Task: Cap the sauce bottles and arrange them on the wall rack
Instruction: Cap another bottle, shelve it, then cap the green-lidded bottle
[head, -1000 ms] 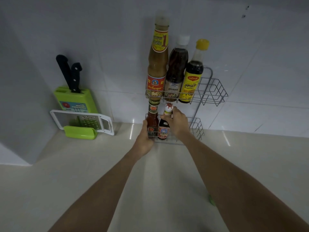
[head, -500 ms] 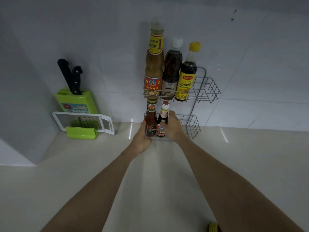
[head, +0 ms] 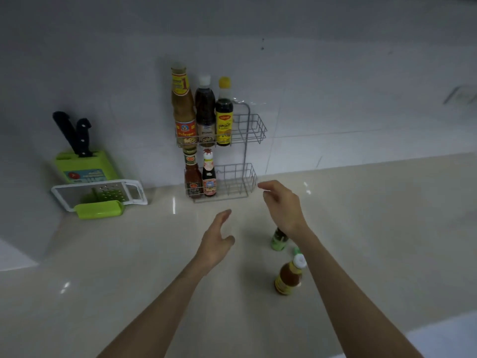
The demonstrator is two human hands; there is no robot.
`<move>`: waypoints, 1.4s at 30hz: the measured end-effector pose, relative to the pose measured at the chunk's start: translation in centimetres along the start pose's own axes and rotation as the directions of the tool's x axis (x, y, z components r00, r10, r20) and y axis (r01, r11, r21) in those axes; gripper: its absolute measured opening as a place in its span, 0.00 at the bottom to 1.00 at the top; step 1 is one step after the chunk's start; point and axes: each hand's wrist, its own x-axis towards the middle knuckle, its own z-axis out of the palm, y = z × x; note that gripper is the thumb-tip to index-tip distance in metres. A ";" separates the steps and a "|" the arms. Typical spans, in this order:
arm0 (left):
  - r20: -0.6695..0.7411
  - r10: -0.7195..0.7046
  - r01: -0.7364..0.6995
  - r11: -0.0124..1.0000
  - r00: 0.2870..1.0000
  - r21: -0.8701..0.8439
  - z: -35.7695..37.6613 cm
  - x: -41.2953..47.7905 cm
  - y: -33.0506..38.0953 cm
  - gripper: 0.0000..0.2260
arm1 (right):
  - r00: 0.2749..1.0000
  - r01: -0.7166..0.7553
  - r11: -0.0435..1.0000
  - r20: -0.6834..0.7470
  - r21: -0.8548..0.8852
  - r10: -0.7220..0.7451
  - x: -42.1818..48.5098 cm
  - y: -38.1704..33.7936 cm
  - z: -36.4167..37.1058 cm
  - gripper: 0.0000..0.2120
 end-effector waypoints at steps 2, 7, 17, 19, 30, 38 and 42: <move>0.079 0.035 -0.039 0.998 0.996 0.047 2.3 -1.7 0.8 0.30 | 0.999 0.030 0.998 -0.040 -0.046 -0.032 -2.3 1.2 -2.8 0.13; 0.236 0.067 -0.092 0.991 0.969 0.099 8.1 -5.2 2.0 0.29 | 0.989 -0.064 0.984 -0.139 -0.164 0.041 -7.8 7.2 -6.9 0.15; 0.190 0.046 -0.061 0.995 0.981 0.074 14.3 -6.0 0.8 0.22 | 0.920 0.006 0.912 0.359 -0.411 0.156 -13.6 18.1 -3.3 0.22; 0.156 0.048 -0.061 0.995 0.987 0.081 15.1 -5.7 0.7 0.22 | 0.901 0.066 0.886 0.408 -0.459 0.144 -13.8 19.8 -2.6 0.22; 0.115 0.026 -0.038 0.994 0.993 0.106 16.0 -5.8 -0.9 0.23 | 0.926 0.155 0.833 0.371 -0.531 0.065 -14.5 23.0 -2.1 0.10; 0.141 0.046 -0.052 0.998 0.989 0.038 16.1 -5.8 -0.6 0.13 | 1.000 -0.001 0.989 0.004 0.146 0.000 -10.8 12.2 -8.3 0.08; 0.199 0.046 -0.054 0.998 0.979 0.034 15.6 -5.5 -0.6 0.12 | 0.872 0.328 0.945 0.384 0.000 -0.303 -9.2 9.2 -10.6 0.09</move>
